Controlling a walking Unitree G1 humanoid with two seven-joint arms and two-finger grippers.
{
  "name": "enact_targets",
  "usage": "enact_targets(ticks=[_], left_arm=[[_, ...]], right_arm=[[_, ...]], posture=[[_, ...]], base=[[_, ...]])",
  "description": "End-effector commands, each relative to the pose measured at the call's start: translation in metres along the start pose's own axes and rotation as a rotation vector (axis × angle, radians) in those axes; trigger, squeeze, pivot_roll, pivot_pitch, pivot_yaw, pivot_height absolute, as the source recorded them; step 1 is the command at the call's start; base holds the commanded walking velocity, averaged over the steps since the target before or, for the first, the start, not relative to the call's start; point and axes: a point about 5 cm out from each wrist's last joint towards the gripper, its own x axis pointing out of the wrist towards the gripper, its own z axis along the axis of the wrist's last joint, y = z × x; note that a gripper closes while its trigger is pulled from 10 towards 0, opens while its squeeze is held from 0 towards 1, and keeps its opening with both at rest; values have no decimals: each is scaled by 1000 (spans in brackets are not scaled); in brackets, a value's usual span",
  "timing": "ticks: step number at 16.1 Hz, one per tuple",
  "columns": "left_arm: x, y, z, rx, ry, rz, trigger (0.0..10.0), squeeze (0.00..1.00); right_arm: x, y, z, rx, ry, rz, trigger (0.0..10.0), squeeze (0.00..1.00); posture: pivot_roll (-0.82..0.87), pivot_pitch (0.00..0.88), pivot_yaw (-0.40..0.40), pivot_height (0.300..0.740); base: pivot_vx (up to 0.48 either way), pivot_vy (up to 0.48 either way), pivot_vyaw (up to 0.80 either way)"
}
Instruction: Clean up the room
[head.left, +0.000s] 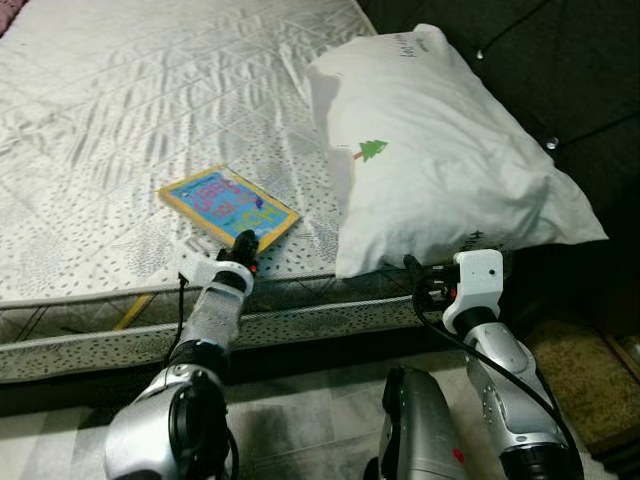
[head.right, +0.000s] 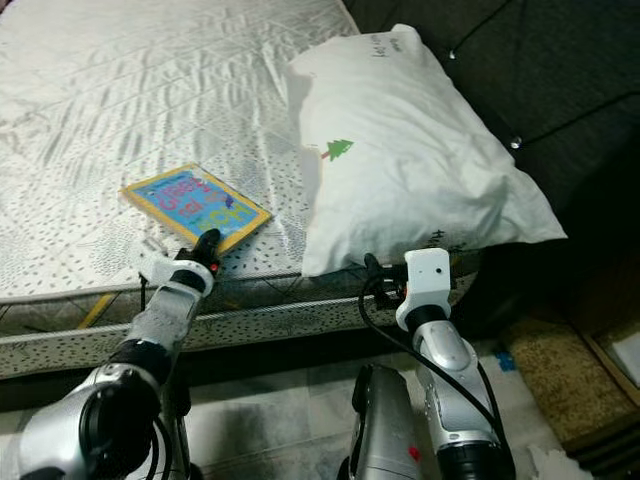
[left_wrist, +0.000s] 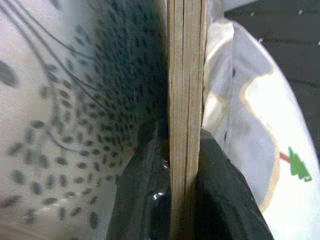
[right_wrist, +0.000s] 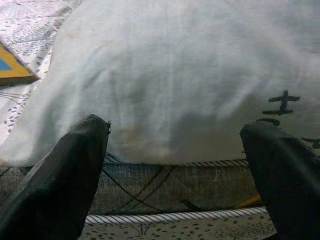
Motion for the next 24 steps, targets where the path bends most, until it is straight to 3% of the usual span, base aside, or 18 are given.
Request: enact_targets(ticks=[1, 2, 3, 4, 6, 11, 16, 17, 18, 19, 20, 21, 22, 24], left_arm=[[1, -2, -10, 82, 62, 27, 10000, 0], [1, -2, -16, 128, 98, 40, 10000, 914], [1, -2, -21, 193, 138, 72, 10000, 1000], [0, 0, -27, 249, 189, 101, 10000, 1000], [-5, 6, -44, 448, 344, 145, 10000, 1000], [-3, -3, -52, 545, 413, 119, 10000, 1000], [7, -38, -60, 662, 453, -14, 10000, 1000], [14, -61, -56, 639, 397, -69, 10000, 835], [17, -67, -53, 623, 372, -68, 10000, 835], [18, -75, -52, 618, 363, -87, 10000, 149], [19, -81, -54, 607, 370, -104, 10000, 0], [19, -83, -56, 604, 377, -111, 10000, 0], [16, -87, -67, 673, 439, -144, 10000, 0], [13, -85, -76, 712, 481, -158, 10000, 0]], right_arm=[[-2, 0, 1, -10, 0, 4, 10000, 0], [-2, 2, 2, -9, 0, 9, 10000, 0], [-1, 3, 2, -8, 0, 12, 10000, 0], [-1, 4, 3, -7, 1, 13, 10000, 0], [1, 5, 3, -3, 1, 14, 10000, 0], [4, 9, 4, 10, -5, 8, 10000, 0], [5, 11, 5, 14, -9, 8, 10000, 0], [6, 11, 5, 15, -12, 4, 10000, 0], [6, 11, 5, 16, -13, 3, 10000, 0], [6, 12, 5, 17, -13, 4, 10000, 0], [7, 12, 5, 17, -12, 5, 10000, 0], [7, 13, 5, 18, -12, 5, 10000, 0], [8, 13, 5, 18, -11, 7, 10000, 0], [9, 14, 5, 19, -12, 8, 10000, 0]], posture=[[-151, 174, -62, 498], [-147, 175, -62, 498], [-145, 174, -62, 498], [-143, 174, -62, 498], [-130, 170, -60, 498], [-123, 164, -47, 498], [-120, 160, -44, 498], [-117, 161, -41, 498], [-117, 162, -40, 498], [-114, 162, -42, 498], [-112, 162, -43, 498], [-112, 162, -43, 498], [-107, 160, -43, 498], [-102, 158, -42, 498]], base=[[0, 0, 0], [0, 0, 0], [0, 0, 0], [0, 0, 0], [0, 0, 0], [0, 0, 0], [0, 0, 0], [0, 0, 0], [0, 0, 0], [0, 0, 0], [0, 0, 0], [0, 0, 0], [0, 0, 0], [0, 0, 0]])
